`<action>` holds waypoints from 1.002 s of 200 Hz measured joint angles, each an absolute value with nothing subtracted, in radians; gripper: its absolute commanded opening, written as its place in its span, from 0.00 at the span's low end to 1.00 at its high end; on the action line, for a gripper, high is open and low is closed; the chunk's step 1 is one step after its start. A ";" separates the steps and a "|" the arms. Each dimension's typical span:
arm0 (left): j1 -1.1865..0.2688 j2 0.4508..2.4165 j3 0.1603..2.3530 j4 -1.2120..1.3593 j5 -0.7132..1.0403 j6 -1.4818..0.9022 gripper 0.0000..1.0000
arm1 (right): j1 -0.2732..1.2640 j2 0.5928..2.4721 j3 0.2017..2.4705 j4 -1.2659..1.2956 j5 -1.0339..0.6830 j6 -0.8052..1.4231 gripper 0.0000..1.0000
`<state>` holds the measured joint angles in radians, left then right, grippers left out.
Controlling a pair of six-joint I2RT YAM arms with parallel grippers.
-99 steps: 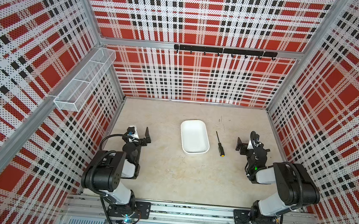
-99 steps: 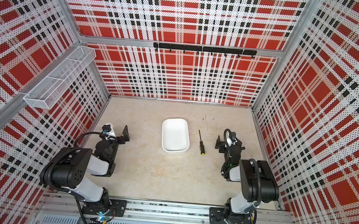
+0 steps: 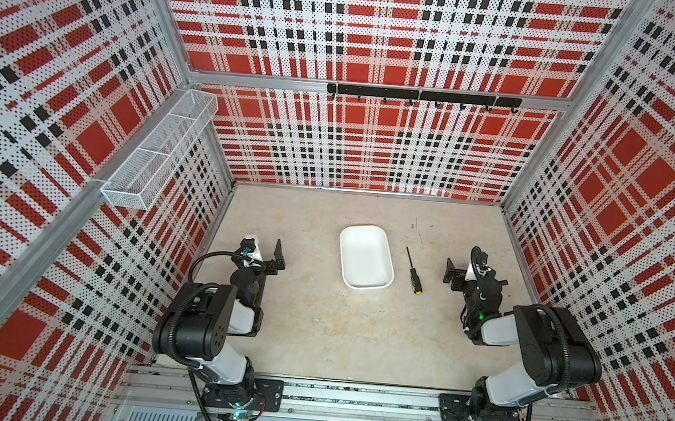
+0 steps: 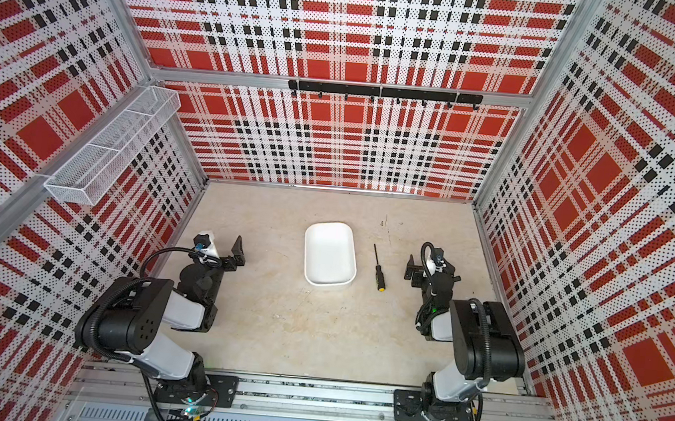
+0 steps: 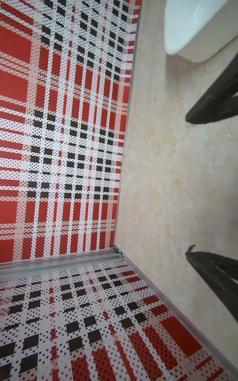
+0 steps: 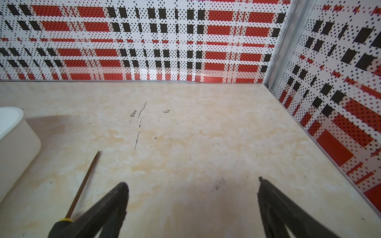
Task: Put the screwdriver in the bin
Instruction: 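Reach the right gripper down over the black-and-yellow screwdriver handle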
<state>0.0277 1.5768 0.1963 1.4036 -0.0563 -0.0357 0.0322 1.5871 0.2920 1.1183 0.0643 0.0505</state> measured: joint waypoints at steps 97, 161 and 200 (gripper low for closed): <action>0.014 1.375 0.249 1.174 0.006 -0.011 0.98 | 0.032 1.313 0.488 0.643 0.063 0.093 1.00; -0.046 1.216 0.353 0.872 0.130 -0.101 0.98 | 0.033 1.341 0.768 0.102 -0.239 0.170 1.00; -0.070 1.211 0.404 0.719 0.205 -0.174 0.98 | 0.059 1.436 0.854 -0.097 -0.378 0.199 1.00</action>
